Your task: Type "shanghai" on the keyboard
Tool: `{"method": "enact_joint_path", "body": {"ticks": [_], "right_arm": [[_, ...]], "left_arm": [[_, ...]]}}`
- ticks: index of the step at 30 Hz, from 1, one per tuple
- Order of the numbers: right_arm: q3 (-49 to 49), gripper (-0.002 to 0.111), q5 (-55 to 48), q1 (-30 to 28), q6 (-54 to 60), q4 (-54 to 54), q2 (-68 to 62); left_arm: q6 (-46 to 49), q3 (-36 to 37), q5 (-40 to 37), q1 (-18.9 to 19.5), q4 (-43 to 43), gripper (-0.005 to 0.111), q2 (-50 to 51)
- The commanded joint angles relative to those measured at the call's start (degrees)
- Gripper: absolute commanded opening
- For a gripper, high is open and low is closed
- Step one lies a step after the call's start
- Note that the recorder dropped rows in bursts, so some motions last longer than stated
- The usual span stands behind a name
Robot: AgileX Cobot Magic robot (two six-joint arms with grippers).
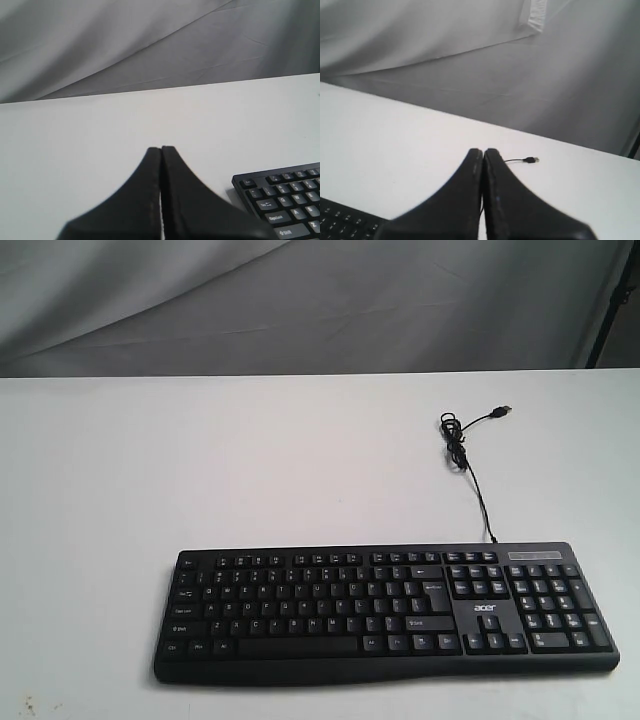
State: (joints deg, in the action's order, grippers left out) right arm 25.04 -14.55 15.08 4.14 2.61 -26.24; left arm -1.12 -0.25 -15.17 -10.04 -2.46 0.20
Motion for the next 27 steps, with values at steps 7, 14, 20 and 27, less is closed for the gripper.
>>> {"method": "enact_joint_path", "body": {"ticks": [7, 14, 20, 27], "right_arm": [[-1.2, 0.000, 11.2, 17.4, -20.8, 8.4, -18.8], [11.2, 0.000, 13.9, 35.2, -22.0, 9.3, -47.9], [24.2, 0.000, 10.7, 39.4, -18.3, 9.5, -63.9], [26.0, 0.000, 18.2, 40.3, -16.3, 9.5, -73.3]], "left_arm": [[-0.2, 0.2, 0.3, -0.2, -0.3, 0.000, -0.2], [-0.2, 0.2, 0.3, -0.2, -0.3, 0.000, -0.2], [-0.2, 0.2, 0.3, -0.2, -0.3, 0.000, -0.2], [-0.2, 0.2, 0.3, -0.2, -0.3, 0.000, -0.2]]}}
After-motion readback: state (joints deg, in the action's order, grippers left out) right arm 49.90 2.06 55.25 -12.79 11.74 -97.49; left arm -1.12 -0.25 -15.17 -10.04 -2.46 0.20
